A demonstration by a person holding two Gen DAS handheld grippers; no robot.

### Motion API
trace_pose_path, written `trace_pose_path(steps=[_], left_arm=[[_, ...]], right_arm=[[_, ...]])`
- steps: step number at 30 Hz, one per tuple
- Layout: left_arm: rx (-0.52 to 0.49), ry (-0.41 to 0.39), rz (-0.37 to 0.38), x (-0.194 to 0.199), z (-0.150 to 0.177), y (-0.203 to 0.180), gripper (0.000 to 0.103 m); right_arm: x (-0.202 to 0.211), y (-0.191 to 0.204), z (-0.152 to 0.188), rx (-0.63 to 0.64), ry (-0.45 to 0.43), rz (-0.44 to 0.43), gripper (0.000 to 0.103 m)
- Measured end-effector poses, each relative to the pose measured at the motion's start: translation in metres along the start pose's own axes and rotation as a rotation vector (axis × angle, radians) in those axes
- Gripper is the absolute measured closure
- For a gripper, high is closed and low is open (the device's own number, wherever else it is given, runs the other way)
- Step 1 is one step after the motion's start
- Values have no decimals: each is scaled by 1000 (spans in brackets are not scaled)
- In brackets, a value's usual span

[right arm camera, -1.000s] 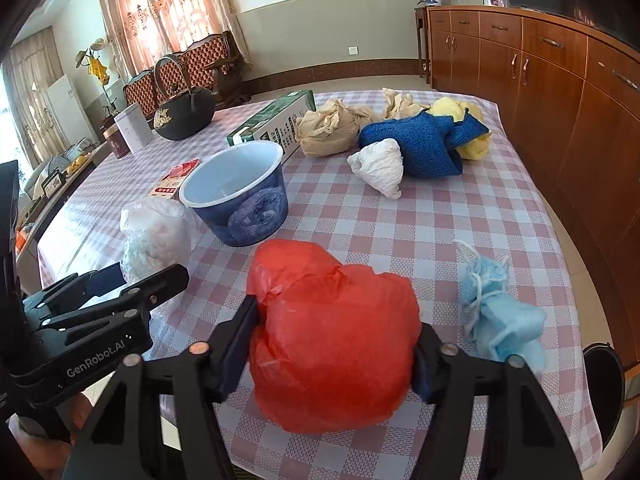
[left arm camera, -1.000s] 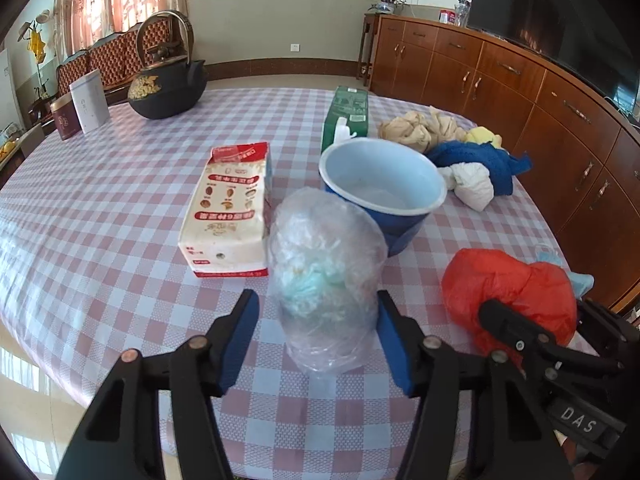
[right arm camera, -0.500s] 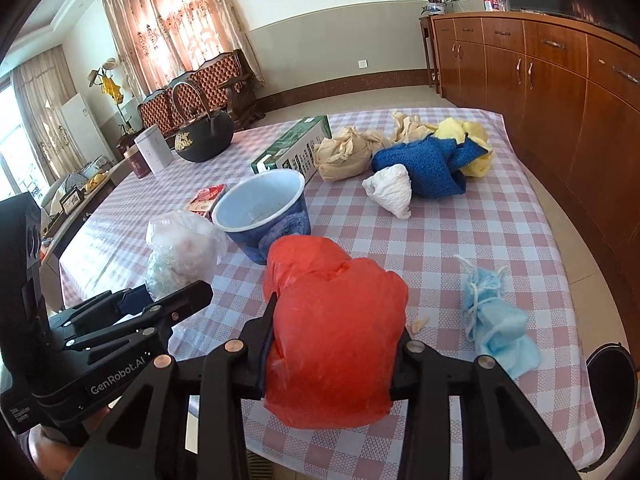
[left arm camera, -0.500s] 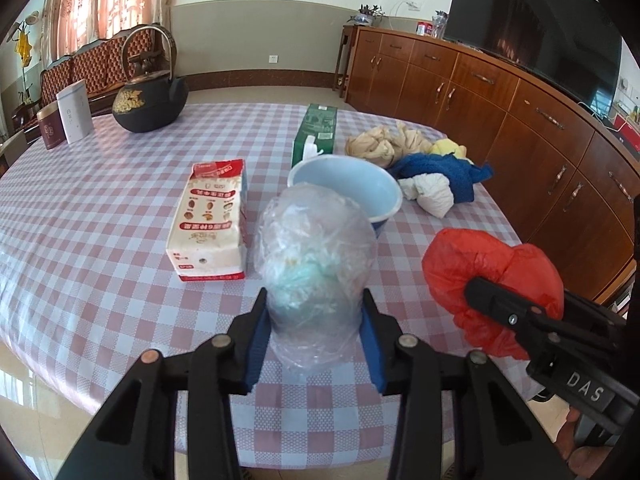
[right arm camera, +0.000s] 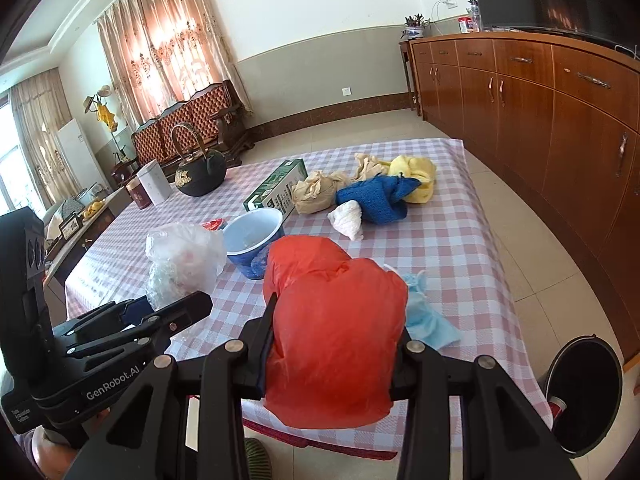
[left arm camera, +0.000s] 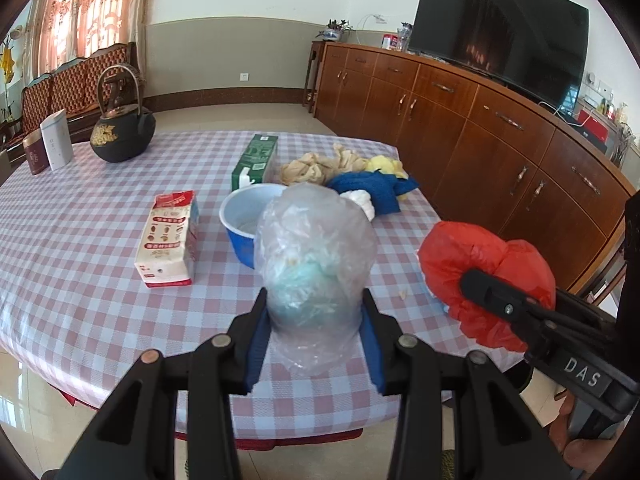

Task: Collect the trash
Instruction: 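Carry both bags over the black trash bin with both tools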

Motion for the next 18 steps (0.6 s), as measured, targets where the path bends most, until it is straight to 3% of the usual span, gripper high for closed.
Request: trace_pose_path(steps=[18], left_arm=[[-144,18,193,-3,6,-122,60]], right_arm=[[92,-115,16,-156,-90,189,61]])
Point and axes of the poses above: each gripper's, at about its wrist camera, not at the fingertips, and x roughly against the way its jaws point, y to its left, z to its underside, the point moved 5 cm from there along -x, roughly the way its jaws point, and after that the axes turned 3 degrees about -y, right-handed, at the moved point
